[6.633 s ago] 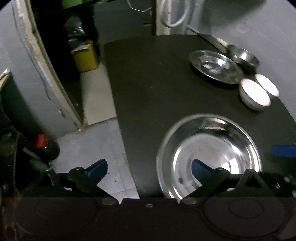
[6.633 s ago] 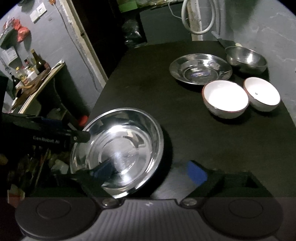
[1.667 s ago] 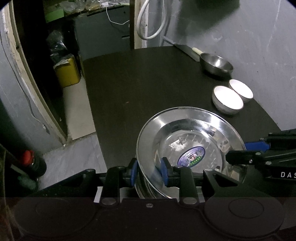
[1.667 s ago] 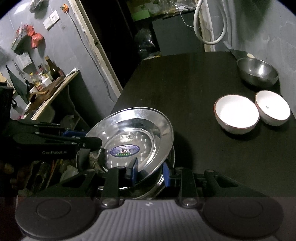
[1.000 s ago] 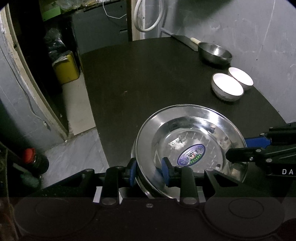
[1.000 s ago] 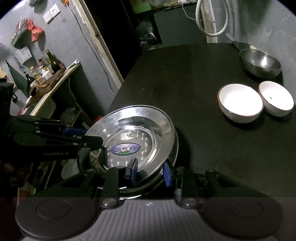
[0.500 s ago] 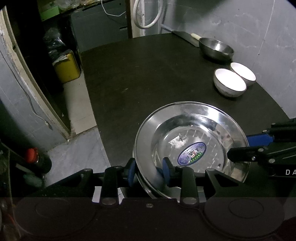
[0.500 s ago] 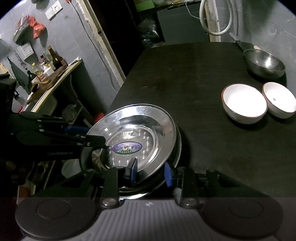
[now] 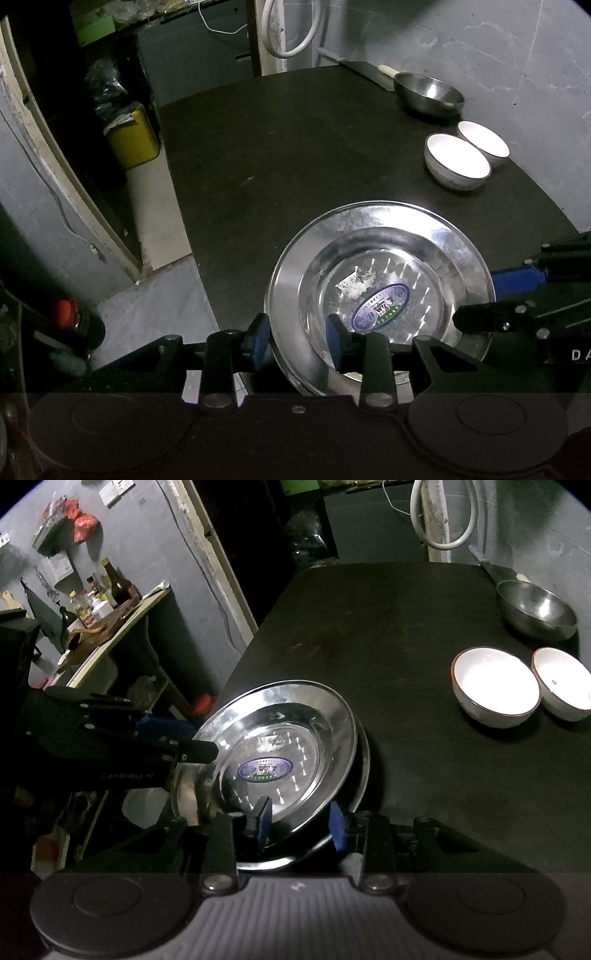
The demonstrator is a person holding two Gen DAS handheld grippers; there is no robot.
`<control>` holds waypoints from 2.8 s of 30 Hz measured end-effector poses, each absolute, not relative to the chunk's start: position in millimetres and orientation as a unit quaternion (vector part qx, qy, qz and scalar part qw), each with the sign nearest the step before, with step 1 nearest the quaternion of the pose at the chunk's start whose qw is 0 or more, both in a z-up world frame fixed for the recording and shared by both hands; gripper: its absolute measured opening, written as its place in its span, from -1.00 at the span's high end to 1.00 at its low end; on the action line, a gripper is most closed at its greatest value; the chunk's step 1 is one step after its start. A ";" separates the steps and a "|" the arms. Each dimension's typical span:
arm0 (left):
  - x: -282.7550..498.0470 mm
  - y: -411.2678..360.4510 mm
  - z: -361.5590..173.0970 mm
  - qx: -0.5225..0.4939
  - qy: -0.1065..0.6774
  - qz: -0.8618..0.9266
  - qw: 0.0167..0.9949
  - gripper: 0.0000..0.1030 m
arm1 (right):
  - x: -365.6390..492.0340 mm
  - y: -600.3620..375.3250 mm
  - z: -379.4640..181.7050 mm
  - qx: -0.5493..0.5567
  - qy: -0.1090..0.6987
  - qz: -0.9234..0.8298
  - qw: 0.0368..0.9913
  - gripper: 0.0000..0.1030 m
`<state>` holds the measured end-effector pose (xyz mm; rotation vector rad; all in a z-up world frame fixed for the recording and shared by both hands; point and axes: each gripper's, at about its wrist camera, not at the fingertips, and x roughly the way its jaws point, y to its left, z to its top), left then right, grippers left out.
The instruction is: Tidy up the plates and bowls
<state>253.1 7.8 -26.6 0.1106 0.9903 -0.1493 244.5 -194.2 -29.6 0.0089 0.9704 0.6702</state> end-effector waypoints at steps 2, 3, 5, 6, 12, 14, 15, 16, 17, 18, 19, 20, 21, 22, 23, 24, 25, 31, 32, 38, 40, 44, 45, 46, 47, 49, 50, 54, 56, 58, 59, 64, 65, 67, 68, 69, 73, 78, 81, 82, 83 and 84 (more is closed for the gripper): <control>253.3 8.3 -26.2 0.053 0.475 -0.071 0.875 0.31 | 243.8 -194.1 -29.3 0.002 0.458 0.317 0.831 0.27; 253.4 8.4 -26.2 0.053 0.475 -0.071 0.875 0.30 | 243.7 -194.2 -29.2 0.002 0.458 0.318 0.830 0.26; 253.5 8.4 -26.3 0.053 0.475 -0.071 0.875 0.25 | 244.3 -195.1 -29.5 0.002 0.458 0.319 0.829 0.22; 253.7 8.4 -26.2 0.051 0.476 -0.071 0.875 0.23 | 244.0 -195.4 -29.0 0.001 0.458 0.319 0.829 0.15; 254.5 7.1 -23.0 0.047 0.469 -0.070 0.879 -0.12 | 243.3 -199.4 -28.3 -0.002 0.461 0.313 0.830 -0.04; 256.3 5.1 -22.2 0.048 0.467 -0.070 0.880 -0.23 | 243.2 -202.7 -29.4 -0.001 0.463 0.311 0.830 -0.09; 257.3 4.1 -21.8 0.048 0.466 -0.070 0.881 -0.28 | 242.4 -204.4 -29.7 -0.001 0.463 0.309 0.831 -0.17; 258.6 2.8 -20.9 0.049 0.463 -0.068 0.882 -0.41 | 242.5 -206.0 -29.4 0.000 0.462 0.307 0.832 -0.22; 260.1 1.3 -20.0 0.051 0.460 -0.064 0.884 -0.56 | 242.4 -208.5 -29.5 0.000 0.462 0.304 0.833 -0.35; 261.8 -0.2 -18.7 0.051 0.454 -0.059 0.888 -0.63 | 242.9 -212.0 -29.4 0.001 0.461 0.299 0.836 -0.42; 264.9 -2.3 -17.3 0.050 0.450 -0.056 0.890 -0.74 | 243.8 -215.9 -29.3 0.001 0.459 0.295 0.838 -0.52; 268.2 -3.8 -16.1 0.047 0.445 -0.053 0.893 -0.85 | 244.9 -220.2 -28.4 0.002 0.457 0.290 0.841 -0.67; 272.0 -5.6 -14.9 0.042 0.440 -0.049 0.896 -0.89 | 246.6 -226.0 -27.2 0.003 0.452 0.281 0.846 -0.81; 277.3 -7.9 -13.3 0.036 0.433 -0.045 0.900 -0.95 | 248.6 -231.8 -26.1 0.005 0.447 0.273 0.852 -0.85; 283.2 -10.7 -11.8 0.030 0.427 -0.041 0.903 -0.97 | 251.2 -238.3 -24.4 0.008 0.441 0.265 0.858 -0.90; 290.9 -14.5 -9.6 0.023 0.419 -0.037 0.907 -0.97 | 255.0 -245.9 -22.4 0.011 0.434 0.256 0.864 -0.93; 298.0 -18.3 -8.0 0.017 0.413 -0.034 0.910 -0.98 | 259.4 -252.9 -20.3 0.014 0.427 0.247 0.870 -0.96; 359.9 -52.8 2.2 -0.024 0.379 -0.025 0.925 -0.98 | 301.2 -295.5 -7.7 0.055 0.374 0.184 0.907 -0.99; 372.4 -60.2 2.4 -0.032 0.376 -0.023 0.926 -0.98 | 310.0 -301.8 -6.6 0.067 0.366 0.175 0.911 -0.99; 450.5 -103.3 -0.8 -0.061 0.358 -0.020 0.931 -0.98 | 369.9 -327.3 -16.2 0.113 0.324 0.112 0.933 -0.98; 475.7 -113.7 -2.8 -0.064 0.357 -0.023 0.932 -0.98 | 389.4 -332.1 -23.1 0.120 0.317 0.094 0.936 -0.91; 516.7 -127.0 -12.6 -0.079 0.360 -0.021 0.929 -0.98 | 422.3 -342.9 -37.0 0.140 0.321 0.069 0.934 -0.77; 525.6 -129.8 -16.2 -0.084 0.363 -0.023 0.928 -0.98 | 428.7 -345.3 -40.0 0.144 0.321 0.065 0.934 -0.75; 535.2 -132.4 -20.3 -0.092 0.367 -0.025 0.925 -0.98 | 434.2 -347.3 -42.6 0.148 0.322 0.064 0.933 -0.71; 542.1 -136.4 -23.5 -0.099 0.371 -0.028 0.923 -0.98 | 437.2 -347.7 -45.5 0.152 0.324 0.065 0.931 -0.63; 554.3 -140.9 -32.8 -0.112 0.381 -0.037 0.917 -0.97 | 448.6 -348.4 -51.2 0.157 0.332 0.071 0.928 -0.59; 560.8 -144.0 -37.2 -0.116 0.387 -0.040 0.914 -0.93 | 453.6 -347.3 -52.8 0.156 0.334 0.073 0.927 -0.58; 574.0 -157.0 -48.6 -0.102 0.402 -0.057 0.908 -0.81 | 456.6 -346.9 -53.5 0.157 0.335 0.082 0.925 -0.47; 576.4 -162.6 -53.1 -0.094 0.405 -0.069 0.907 -0.61 | 459.6 -344.4 -55.5 0.160 0.336 0.082 0.925 -0.44; 578.2 -166.7 -56.6 -0.088 0.410 -0.085 0.904 -0.44 | 463.7 -342.5 -58.6 0.160 0.339 0.080 0.924 -0.42; 579.6 -167.5 -58.5 -0.087 0.412 -0.089 0.903 -0.33 | 465.4 -342.5 -58.8 0.159 0.341 0.080 0.923 -0.41; 588.2 -167.8 -70.4 -0.108 0.429 -0.118 0.889 0.42 | 471.3 -345.7 -63.4 0.154 0.348 0.078 0.921 -0.05; 588.5 -168.1 -71.8 -0.111 0.429 -0.125 0.887 0.62 | 470.9 -346.5 -62.9 0.154 0.347 0.079 0.922 0.06; 586.9 -170.8 -71.4 -0.109 0.428 -0.125 0.889 0.62 | 471.3 -346.5 -62.4 0.153 0.350 0.082 0.920 0.07; 584.1 -171.2 -70.0 -0.105 0.423 -0.125 0.891 0.62 | 469.1 -346.9 -60.9 0.155 0.348 0.084 0.921 0.11; 579.6 -170.8 -67.5 -0.101 0.416 -0.125 0.895 0.61 | 465.7 -346.7 -58.3 0.155 0.342 0.086 0.923 0.14; 559.1 -163.4 -51.3 -0.099 0.387 -0.133 0.907 0.61 | 447.2 -343.2 -41.6 0.153 0.318 0.094 0.931 0.14; 518.1 -149.3 -20.6 -0.097 0.357 -0.147 0.918 0.60 | 404.6 -335.5 -16.6 0.151 0.291 0.106 0.939 0.16; 483.2 -144.1 -4.8 -0.094 0.351 -0.155 0.918 0.61 | 370.3 -334.5 -5.2 0.151 0.287 0.116 0.939 0.16; 473.1 -144.4 -1.8 -0.093 0.354 -0.158 0.917 0.61 | 358.5 -334.8 -2.5 0.150 0.289 0.118 0.938 0.16; 460.2 -145.5 0.5 -0.089 0.358 -0.162 0.915 0.61 | 345.4 -335.5 -0.3 0.148 0.293 0.120 0.937 0.16; 446.8 -146.6 2.0 -0.085 0.360 -0.166 0.914 0.60 | 330.5 -336.6 1.6 0.146 0.299 0.122 0.935 0.16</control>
